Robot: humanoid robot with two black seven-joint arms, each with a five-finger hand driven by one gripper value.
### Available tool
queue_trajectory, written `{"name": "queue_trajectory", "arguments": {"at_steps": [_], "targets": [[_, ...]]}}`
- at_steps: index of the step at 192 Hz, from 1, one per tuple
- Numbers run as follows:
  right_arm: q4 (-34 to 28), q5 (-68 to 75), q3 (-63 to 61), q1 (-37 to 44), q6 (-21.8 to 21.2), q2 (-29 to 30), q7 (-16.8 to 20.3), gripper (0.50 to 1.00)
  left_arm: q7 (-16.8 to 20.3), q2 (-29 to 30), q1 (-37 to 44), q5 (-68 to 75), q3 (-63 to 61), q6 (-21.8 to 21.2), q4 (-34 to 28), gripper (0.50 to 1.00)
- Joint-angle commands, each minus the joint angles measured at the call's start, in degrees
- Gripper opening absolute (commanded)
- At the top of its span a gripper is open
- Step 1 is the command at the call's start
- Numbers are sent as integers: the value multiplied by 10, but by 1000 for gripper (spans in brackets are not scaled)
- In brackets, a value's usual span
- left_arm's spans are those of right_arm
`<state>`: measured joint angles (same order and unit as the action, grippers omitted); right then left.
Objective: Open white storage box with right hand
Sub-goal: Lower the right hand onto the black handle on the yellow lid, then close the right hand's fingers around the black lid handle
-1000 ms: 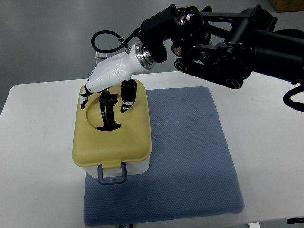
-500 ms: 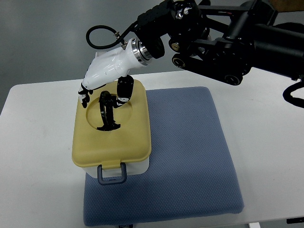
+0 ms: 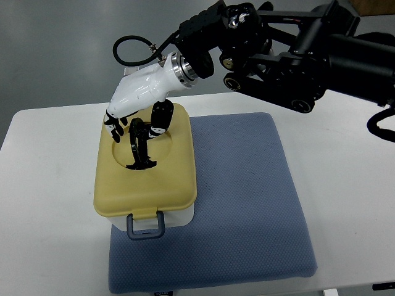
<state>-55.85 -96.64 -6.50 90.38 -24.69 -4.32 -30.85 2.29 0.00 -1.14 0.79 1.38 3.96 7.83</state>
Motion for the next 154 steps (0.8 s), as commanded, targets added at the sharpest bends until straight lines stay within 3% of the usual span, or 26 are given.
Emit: {"name": "queue_trajectory", "arguments": {"at_steps": [1,54,79,154], "targets": [[-1,0,1,0,0,0,0,650,0,0,0,0,0,0,0,1000],[-1,0,8,-1,0,4,0,566,0,0,0,0,0,0,0,1000],[-1,0,7,-1,0,4,-1,500,0,0,0,0,0,0,0,1000],[-1,0,7,1,0,4,-3,500,0,0,0,0,-1,0,0,1000]]}}
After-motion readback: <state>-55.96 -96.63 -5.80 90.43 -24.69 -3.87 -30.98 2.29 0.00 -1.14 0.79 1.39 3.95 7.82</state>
